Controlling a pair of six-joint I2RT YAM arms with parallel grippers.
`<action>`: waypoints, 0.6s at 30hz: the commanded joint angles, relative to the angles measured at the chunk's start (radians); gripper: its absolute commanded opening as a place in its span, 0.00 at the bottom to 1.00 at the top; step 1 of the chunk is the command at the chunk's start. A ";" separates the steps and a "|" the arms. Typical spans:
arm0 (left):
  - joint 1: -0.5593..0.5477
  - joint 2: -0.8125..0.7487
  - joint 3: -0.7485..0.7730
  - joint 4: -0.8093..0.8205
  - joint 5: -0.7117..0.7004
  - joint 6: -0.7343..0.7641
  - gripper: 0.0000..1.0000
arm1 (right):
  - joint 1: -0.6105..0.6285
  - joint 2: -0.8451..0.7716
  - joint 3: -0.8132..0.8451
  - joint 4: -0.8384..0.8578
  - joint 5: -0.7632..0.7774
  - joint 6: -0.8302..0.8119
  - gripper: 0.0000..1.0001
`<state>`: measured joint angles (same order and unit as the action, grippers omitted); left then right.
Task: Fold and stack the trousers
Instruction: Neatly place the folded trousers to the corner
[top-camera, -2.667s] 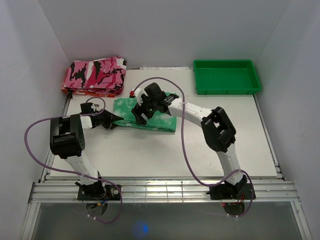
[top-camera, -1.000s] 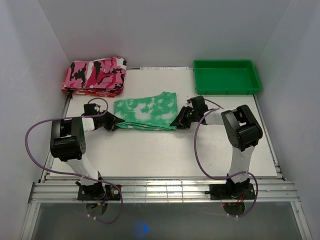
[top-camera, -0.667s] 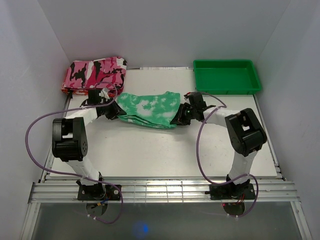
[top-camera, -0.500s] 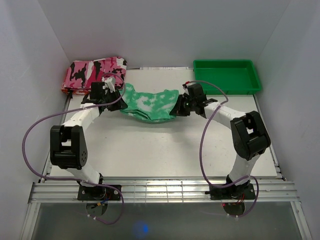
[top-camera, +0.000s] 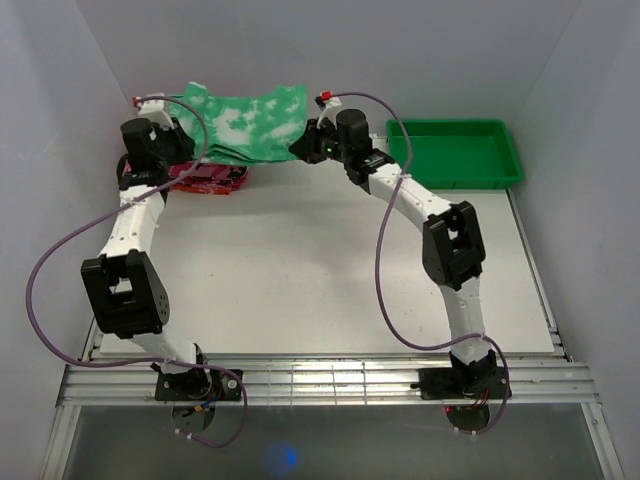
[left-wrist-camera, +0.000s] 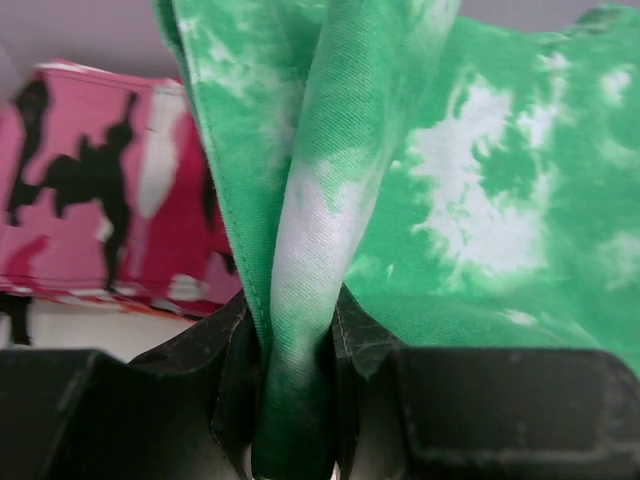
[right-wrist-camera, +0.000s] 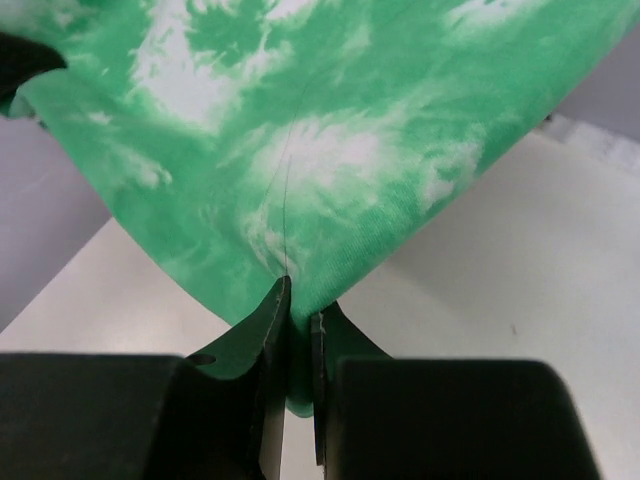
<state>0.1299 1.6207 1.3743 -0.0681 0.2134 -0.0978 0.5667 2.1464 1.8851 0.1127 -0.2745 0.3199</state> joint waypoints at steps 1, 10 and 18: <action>0.141 0.073 0.104 0.152 -0.085 -0.069 0.00 | 0.018 0.114 0.196 0.235 -0.037 -0.029 0.08; 0.258 0.318 0.204 0.441 -0.132 -0.071 0.00 | 0.136 0.588 0.633 0.492 0.245 -0.160 0.08; 0.346 0.507 0.290 0.542 -0.170 -0.063 0.00 | 0.171 0.741 0.669 0.614 0.434 -0.246 0.08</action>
<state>0.3885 2.1544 1.5822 0.2649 0.1978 -0.1844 0.7868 2.9032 2.4931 0.5571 -0.0116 0.1730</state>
